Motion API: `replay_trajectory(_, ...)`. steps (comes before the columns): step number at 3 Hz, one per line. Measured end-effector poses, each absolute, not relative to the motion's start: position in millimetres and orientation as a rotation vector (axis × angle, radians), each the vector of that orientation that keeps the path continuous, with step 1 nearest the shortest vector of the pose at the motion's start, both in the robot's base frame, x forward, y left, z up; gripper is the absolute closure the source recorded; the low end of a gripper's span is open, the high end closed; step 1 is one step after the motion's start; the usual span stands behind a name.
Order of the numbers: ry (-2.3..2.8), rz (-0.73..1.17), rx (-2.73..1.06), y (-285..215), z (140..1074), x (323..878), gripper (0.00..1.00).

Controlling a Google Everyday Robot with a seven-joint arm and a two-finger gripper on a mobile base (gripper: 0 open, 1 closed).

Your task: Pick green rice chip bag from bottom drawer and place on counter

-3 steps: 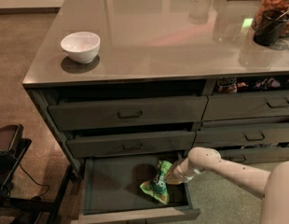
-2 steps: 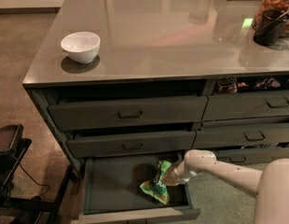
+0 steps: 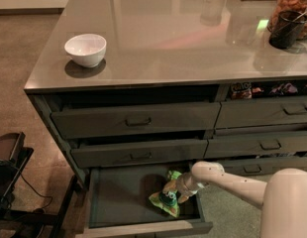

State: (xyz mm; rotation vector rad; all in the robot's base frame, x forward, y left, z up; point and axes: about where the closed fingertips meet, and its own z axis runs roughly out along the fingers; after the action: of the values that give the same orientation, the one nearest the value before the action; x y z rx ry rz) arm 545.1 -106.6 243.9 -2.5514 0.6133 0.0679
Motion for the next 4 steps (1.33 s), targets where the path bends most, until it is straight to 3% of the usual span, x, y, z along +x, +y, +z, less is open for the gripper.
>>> replay_trajectory(1,0.592,0.049,-2.555,-109,232,552,0.09)
replay_trajectory(4,0.592,0.014,-2.564,-119,190,580,0.1)
